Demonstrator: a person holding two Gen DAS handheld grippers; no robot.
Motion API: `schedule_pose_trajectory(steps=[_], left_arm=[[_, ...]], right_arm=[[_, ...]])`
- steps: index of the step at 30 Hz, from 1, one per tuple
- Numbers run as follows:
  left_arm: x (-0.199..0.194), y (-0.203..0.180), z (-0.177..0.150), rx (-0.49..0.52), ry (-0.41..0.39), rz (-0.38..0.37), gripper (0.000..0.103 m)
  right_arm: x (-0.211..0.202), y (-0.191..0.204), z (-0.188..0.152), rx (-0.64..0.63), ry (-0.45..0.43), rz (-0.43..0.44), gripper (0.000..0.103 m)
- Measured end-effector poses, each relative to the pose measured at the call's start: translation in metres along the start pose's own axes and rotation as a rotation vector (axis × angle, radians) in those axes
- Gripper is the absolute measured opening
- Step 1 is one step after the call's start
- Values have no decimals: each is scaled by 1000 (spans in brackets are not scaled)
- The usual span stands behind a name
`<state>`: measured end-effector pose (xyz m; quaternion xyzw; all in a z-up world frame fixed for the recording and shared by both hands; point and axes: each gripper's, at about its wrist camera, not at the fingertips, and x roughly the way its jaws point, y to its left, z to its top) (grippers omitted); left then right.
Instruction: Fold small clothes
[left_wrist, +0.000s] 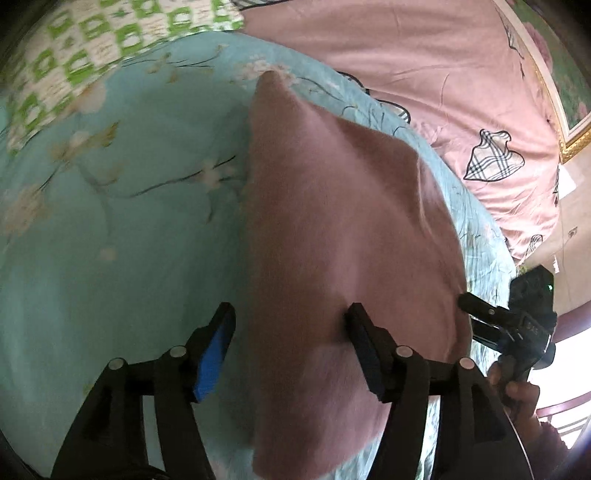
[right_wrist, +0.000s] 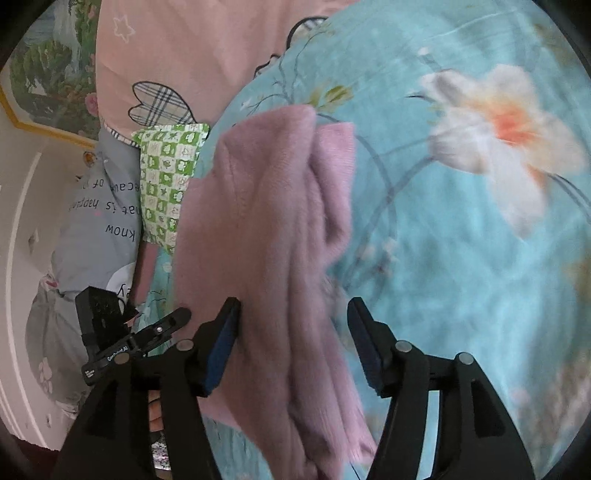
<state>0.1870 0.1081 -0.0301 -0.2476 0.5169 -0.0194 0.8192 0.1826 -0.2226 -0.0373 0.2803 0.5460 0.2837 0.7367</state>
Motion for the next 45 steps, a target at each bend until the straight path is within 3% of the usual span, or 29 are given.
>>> schedule_pose_trajectory(steps=[7,10,11,12,13,17,23,26,28,30,33,36,40,45], left_arm=[[-22,14,-42,-26,29,8,65],[-21,21,-58,-7,58,18,65],[-17,22,-62,-5,70,26,65],[-15,25,-66,-5,77,37,66],[-11,26,-67,-6,87,65,66],[-5,36,-66,-43,103,93,66],[-3,32,-72,8,103,120,68],[-6,30,-76,17,98,129,68],[-9,30,-76,13,103,132,68],[-19,27,-78,18,94,134,67],[-38,20,-78,43,58,147,65],[-55,7,-68,53,-2,88,64],[-62,-19,-49,95,-63,-21,64],[-45,-46,-26,160,-67,-16,64]], right_arm=[[-46,9,-49,-63,-78,-76,63],[-42,22,-67,-126,-52,-105,63],[-36,25,-71,-147,-31,-122,55],[-31,27,-74,-167,-10,-144,29],[-24,29,-75,-182,15,-168,9],[-24,37,-73,-205,-17,-207,7],[-4,16,-80,-248,13,-391,6],[-7,8,-76,-186,-10,-357,8],[-13,9,-75,-166,-19,-346,25],[-22,11,-77,-151,-25,-342,32],[-41,23,-80,-145,-89,-320,32],[-54,47,-74,-193,-159,-271,32],[-40,78,-59,-261,-146,-197,32],[-2,85,-44,-260,-97,-183,32]])
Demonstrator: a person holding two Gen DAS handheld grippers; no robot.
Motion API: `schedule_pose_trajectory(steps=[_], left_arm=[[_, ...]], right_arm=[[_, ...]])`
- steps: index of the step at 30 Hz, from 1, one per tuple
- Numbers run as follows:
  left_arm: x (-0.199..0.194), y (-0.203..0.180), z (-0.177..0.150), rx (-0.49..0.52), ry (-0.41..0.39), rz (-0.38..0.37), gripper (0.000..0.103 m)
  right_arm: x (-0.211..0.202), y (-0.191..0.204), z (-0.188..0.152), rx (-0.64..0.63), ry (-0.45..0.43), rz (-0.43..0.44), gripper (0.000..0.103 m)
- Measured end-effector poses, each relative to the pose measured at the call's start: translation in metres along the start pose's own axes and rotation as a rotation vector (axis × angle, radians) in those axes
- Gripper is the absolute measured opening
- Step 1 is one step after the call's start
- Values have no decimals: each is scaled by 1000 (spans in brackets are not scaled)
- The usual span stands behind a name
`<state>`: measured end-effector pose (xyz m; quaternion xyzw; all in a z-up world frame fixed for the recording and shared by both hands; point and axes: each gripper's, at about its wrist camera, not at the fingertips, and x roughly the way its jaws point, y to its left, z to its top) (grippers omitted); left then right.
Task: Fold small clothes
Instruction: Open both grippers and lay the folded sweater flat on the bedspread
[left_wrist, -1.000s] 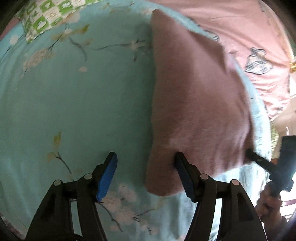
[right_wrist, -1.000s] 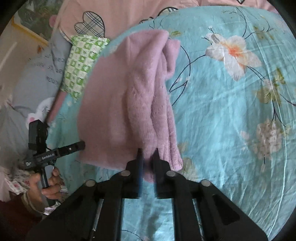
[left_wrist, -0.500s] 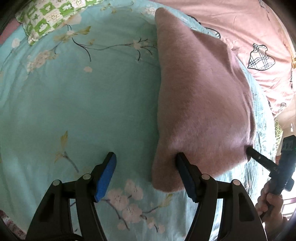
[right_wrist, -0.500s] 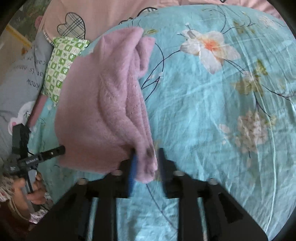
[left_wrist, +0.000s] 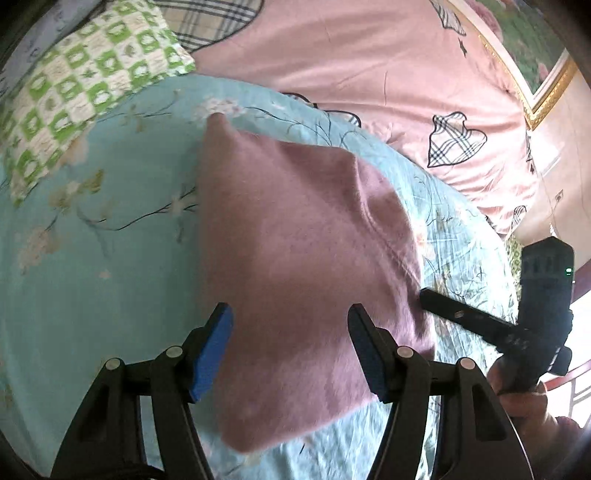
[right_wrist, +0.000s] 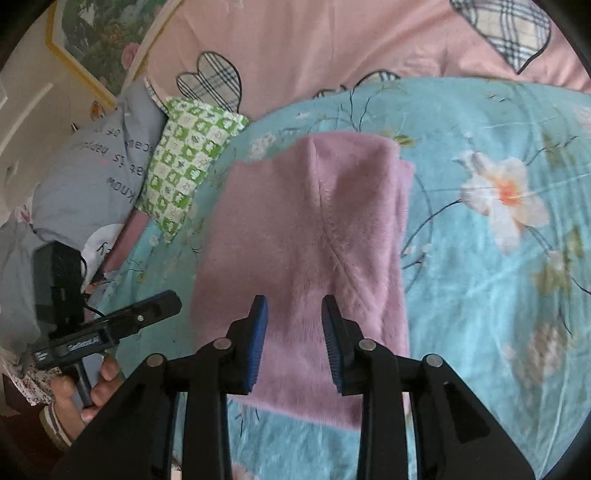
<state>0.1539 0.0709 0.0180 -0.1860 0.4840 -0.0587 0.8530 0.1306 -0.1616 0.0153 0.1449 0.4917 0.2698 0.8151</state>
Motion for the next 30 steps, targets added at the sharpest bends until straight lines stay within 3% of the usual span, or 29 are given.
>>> schedule_pose_trajectory(steps=[8,14,20,26,30], left_arm=[[49,12,9,-36,91,7,64],[70,27,17,-47,108,8,64],[35,16,5,-5,81,11,58],[-8,15,-45,-4,80,-77,58],[-2,17,-71,-15,126,-134,52]], right_arm=[[39,-30,-1,63,106,-42,30],[53,-44,5,88,111,-10,29],[33,-35,0,70,94,3,31],[-8,-11,-34,-5,85,2,31],[-5,-20,-55,-13,128,-105,31]])
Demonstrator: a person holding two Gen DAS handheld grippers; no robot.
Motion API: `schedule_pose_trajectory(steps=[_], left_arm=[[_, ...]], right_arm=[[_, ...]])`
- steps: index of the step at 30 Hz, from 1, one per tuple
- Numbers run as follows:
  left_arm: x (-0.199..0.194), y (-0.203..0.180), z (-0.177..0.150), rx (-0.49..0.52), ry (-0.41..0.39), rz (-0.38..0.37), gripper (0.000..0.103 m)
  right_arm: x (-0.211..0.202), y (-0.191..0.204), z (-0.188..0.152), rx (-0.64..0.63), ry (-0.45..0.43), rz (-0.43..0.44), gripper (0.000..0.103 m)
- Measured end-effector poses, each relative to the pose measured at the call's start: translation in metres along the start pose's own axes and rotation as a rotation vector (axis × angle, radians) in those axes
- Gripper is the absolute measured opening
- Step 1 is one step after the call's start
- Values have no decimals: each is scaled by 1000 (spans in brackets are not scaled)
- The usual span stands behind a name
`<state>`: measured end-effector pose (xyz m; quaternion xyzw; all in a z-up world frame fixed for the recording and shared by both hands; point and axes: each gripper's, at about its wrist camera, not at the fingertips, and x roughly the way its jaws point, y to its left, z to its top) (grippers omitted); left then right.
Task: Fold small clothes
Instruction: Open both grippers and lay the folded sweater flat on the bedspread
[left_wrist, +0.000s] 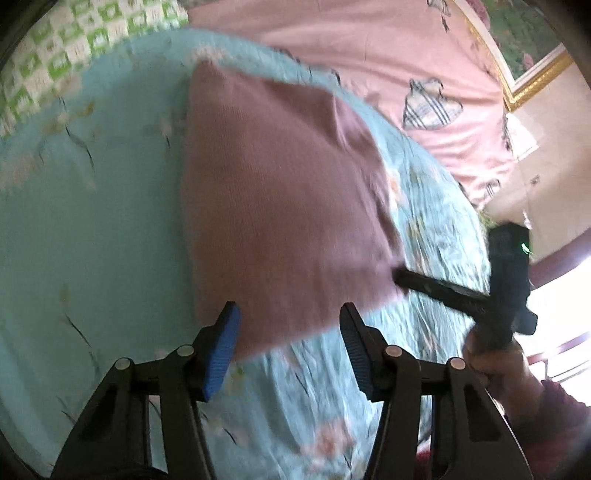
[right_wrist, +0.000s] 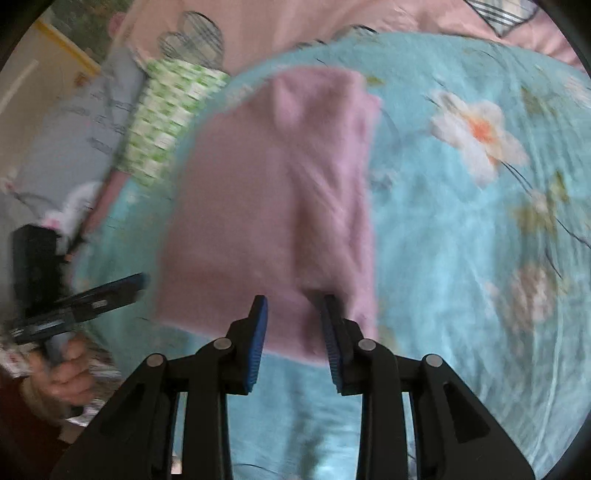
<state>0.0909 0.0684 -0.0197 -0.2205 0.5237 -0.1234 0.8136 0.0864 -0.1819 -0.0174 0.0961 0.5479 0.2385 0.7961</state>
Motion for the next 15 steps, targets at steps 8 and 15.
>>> schedule_pose_trajectory(steps=[8,15], left_arm=[[21,21,-11,-45,38,60,49],[-13,1,-38,58,-17,186,63]], right_arm=[[10,-21,-7,79,-5,-8,31],[-27,-2,-30,67,-67,-5,44]])
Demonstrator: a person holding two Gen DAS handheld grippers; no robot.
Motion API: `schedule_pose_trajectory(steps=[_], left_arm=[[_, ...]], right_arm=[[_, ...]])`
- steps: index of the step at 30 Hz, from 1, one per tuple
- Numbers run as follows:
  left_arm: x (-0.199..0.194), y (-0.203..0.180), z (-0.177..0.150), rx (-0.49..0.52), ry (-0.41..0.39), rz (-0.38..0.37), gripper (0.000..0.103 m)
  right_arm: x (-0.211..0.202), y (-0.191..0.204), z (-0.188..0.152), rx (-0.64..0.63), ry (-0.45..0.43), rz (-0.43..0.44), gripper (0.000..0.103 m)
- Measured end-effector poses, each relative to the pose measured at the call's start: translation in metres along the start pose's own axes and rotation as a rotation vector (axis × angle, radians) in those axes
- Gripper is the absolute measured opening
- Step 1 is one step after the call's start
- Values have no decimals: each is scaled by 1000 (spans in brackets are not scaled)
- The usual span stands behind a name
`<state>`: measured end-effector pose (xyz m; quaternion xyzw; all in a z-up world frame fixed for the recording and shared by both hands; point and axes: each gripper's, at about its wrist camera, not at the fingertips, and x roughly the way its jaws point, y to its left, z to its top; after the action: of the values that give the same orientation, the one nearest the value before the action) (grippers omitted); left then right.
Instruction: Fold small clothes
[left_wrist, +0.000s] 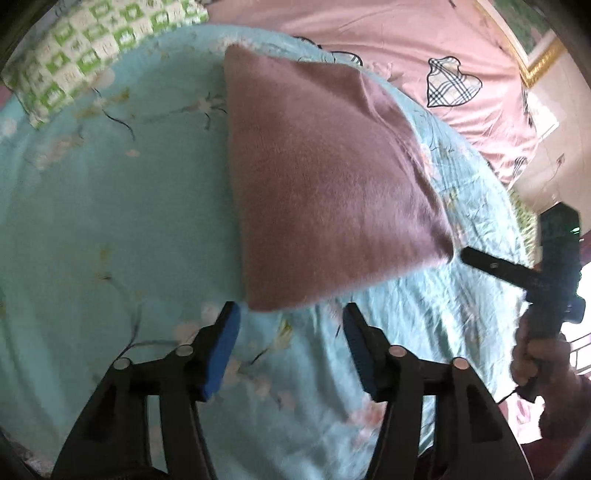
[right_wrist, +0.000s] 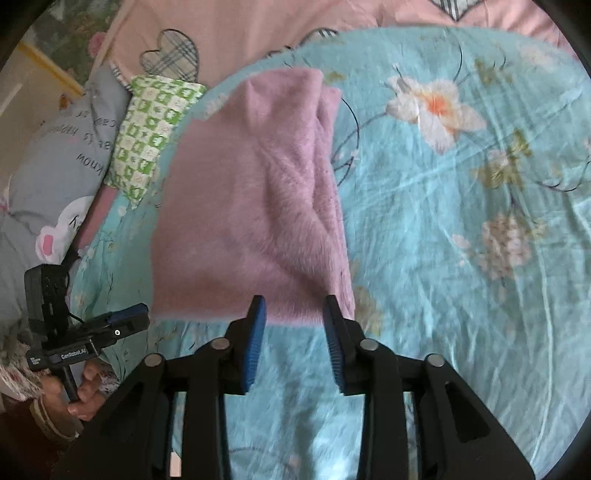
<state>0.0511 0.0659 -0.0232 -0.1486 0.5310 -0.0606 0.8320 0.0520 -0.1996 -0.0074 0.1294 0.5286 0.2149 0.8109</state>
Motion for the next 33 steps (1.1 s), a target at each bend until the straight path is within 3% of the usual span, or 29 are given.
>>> schedule_pose_trajectory(steps=[2,7,16,21,26,30,33], left_arm=[[-8,-3,-11,15,-29,33,67],[-16,-7,-34,52,-62,108,74],[-18,-20,-70,160,-65,237,76],[-33,-30,-60,219,-103,283,76],[-59,-36,-39,248,-196,314,83],[-59,-32,-22,222,-210,315,85],[-45,-29,-16,220,-184,327,85]], right_arm=[[-10,6,-10,-26,-29,-20,52],[-21,17,-34,-87,-43,-65,53],[-13,30,-84,-151,37,-122,58],[-11,51,-84,-226,38,-154,60],[-25,75,-71,-302,-33,-177,79],[-33,91,-62,-374,-105,-219,99],[-21,92,-55,-388,-84,-249,100]])
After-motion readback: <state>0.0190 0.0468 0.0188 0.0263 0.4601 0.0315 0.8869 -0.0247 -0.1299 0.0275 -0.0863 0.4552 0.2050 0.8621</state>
